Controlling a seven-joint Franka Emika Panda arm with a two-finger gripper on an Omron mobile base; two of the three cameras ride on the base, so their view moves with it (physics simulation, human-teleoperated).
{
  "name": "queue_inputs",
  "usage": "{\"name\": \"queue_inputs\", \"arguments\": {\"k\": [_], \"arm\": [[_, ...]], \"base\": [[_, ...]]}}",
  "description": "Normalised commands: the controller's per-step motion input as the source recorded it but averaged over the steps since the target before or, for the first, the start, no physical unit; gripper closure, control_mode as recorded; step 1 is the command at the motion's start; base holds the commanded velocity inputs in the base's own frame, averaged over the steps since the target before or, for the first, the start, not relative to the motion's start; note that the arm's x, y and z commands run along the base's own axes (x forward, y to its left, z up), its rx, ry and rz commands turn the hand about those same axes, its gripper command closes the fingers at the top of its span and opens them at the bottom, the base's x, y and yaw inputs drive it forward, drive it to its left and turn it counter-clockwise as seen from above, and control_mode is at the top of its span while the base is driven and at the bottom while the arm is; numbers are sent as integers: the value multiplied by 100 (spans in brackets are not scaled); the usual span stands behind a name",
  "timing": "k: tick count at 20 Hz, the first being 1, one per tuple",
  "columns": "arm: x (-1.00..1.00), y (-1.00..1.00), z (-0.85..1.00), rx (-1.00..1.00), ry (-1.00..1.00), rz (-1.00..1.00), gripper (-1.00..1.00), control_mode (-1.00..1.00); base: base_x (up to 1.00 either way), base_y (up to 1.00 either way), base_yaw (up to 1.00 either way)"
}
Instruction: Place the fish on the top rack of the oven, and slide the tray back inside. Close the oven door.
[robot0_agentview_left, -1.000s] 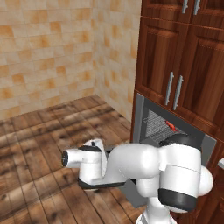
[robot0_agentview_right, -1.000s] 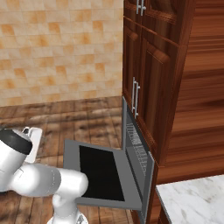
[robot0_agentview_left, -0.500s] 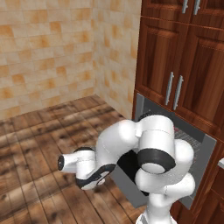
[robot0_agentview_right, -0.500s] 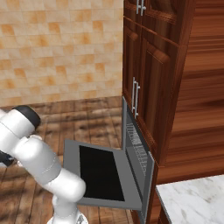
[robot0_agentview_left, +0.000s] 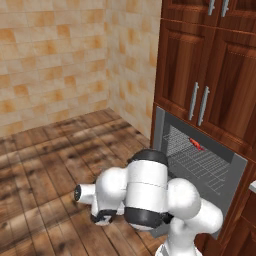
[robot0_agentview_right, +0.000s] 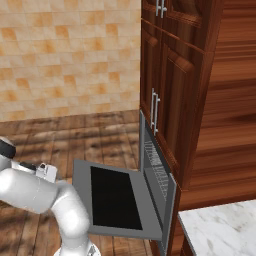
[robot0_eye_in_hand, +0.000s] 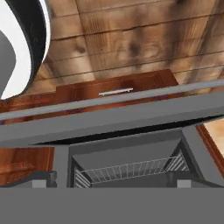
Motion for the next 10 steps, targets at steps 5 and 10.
{"name": "queue_inputs", "arguments": {"k": [5, 10], "arm": [[8, 60, -53, -30, 0, 0, -100, -100], [19, 44, -59, -20, 1, 0, -100, -100]], "base": [[0, 0, 0], [0, 0, 0]]}}
